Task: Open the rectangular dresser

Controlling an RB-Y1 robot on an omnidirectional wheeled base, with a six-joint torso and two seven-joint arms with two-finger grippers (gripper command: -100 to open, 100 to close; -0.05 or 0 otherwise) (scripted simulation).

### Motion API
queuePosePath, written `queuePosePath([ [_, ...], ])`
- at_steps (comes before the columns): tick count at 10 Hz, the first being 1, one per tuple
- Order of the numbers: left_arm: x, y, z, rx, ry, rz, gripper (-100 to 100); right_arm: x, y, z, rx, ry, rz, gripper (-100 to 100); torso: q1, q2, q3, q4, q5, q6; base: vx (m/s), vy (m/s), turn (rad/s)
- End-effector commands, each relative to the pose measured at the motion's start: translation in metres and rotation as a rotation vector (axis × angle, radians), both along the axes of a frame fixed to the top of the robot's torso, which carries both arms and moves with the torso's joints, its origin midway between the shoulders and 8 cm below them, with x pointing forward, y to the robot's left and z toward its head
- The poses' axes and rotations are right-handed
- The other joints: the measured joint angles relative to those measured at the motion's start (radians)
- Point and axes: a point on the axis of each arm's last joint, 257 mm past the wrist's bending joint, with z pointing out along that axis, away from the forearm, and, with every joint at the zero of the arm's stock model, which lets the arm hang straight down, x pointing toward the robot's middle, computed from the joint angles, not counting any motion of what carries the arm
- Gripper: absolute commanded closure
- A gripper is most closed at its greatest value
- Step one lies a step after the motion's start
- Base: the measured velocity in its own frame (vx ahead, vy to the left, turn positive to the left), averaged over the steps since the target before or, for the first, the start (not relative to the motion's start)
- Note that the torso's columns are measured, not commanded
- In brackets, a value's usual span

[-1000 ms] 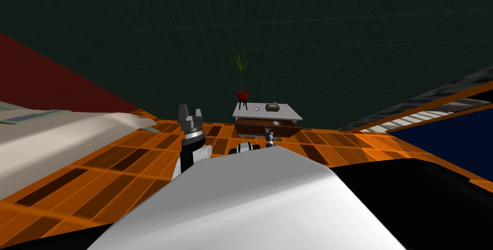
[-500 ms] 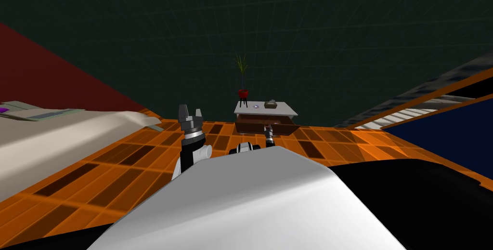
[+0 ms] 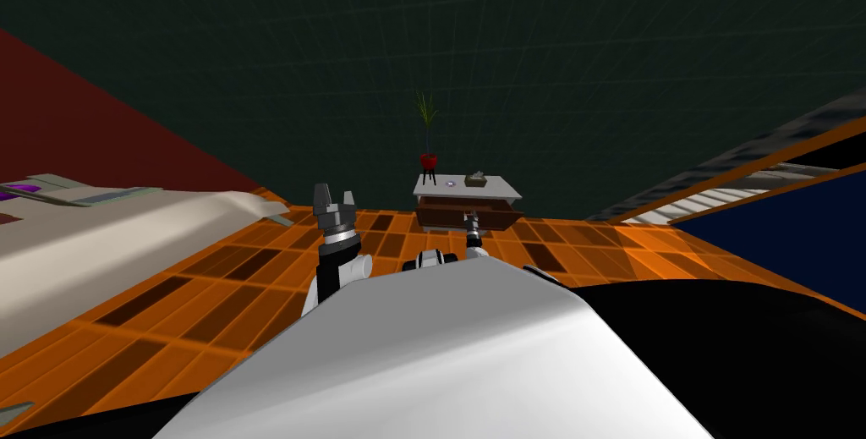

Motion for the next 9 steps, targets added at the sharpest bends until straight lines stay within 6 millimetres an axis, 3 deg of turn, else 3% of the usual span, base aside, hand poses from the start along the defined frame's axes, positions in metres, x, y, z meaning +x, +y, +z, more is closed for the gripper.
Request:
queuePosePath([
  [1, 0.0, 0.0, 0.0, 0.0, 0.0, 0.0, 0, 0.02, -0.008, 0.014, 0.002, 0.0, 0.002, -100, -0.001, -0.002, -0.001, -0.001, 0.0, 0.0, -0.079, 0.019, 0.002],
  [2, 0.0, 0.0, 0.0, 0.0, 0.0, 0.0, 0, 0.031, -0.011, 0.021, 0.003, -0.001, 0.004, -100, -0.003, -0.003, -0.002, 0.0, 0.0, 0.0, -0.094, 0.032, 0.021],
  [3, 0.0, 0.0, 0.0, 0.0, 0.0, 0.0, 0, 0.023, -0.011, 0.012, 0.002, 0.007, 0.003, -100, -0.001, 0.0, -0.001, 0.003, 0.002, 0.001, -0.037, 0.014, 0.005],
  [4, 0.0, 0.0, 0.0, 0.0, 0.0, 0.0, 0, 0.024, -0.011, 0.012, 0.003, 0.011, 0.004, 0, -0.001, 0.0, 0.0, 0.002, 0.001, 0.001, -0.006, 0.002, -0.001],
  [9, 0.0, 0.0, 0.0, 0.0, 0.0, 0.0, 0, 0.022, -0.011, 0.009, 0.003, 0.017, 0.005, 0, -0.001, -0.001, -0.001, 0.0, 0.0, 0.0, 0.0, 0.0, 0.0],
])
